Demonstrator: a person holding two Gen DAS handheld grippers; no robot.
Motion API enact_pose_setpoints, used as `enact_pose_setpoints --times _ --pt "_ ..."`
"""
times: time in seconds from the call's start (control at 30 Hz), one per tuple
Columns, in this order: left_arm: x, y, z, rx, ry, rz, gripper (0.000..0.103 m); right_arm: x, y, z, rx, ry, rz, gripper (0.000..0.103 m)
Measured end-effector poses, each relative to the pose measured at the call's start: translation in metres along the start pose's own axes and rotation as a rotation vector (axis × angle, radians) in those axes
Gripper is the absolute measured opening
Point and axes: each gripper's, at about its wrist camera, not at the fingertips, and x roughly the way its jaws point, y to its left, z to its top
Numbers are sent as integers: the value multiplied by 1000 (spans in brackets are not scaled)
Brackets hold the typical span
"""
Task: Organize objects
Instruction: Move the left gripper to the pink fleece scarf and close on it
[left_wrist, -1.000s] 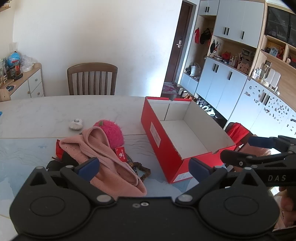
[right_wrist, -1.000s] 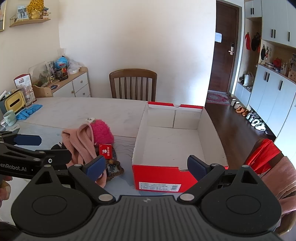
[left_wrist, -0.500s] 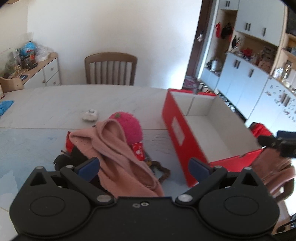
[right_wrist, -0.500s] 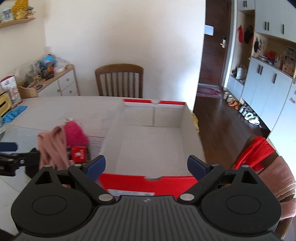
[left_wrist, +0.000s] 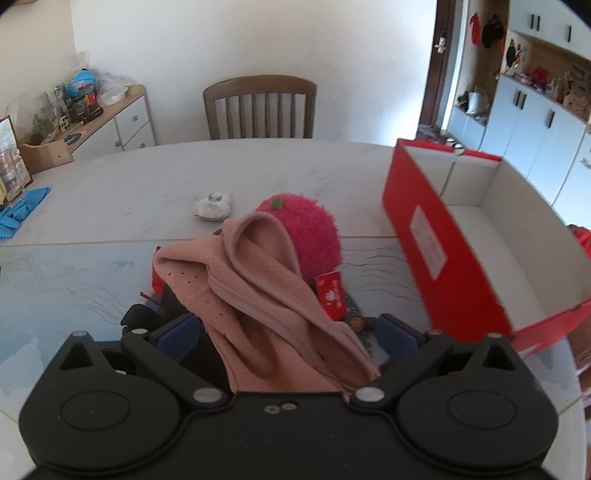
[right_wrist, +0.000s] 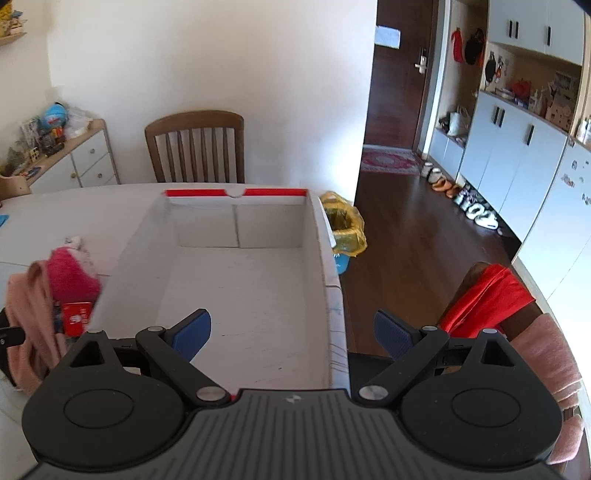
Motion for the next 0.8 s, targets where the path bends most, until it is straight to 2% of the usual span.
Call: enact_pose_setpoints --times 0.33,0.47,0.67,0.73,0.8 --pt "31 5 5 -56 72 44 100 59 -20 13 25 107 -36 95" --pt "43 7 5 -88 109 57 98 74 -19 15 -9 133 -39 91" --pt "50 7 2 -111 122 61 91 89 -16 14 -41 165 -20 77" --pt "50 7 1 -118 121 57 89 92 -16 13 -41 182 -23 67" --pt "49 7 1 -121 119 58 86 96 -16 13 -35 195 -21 63"
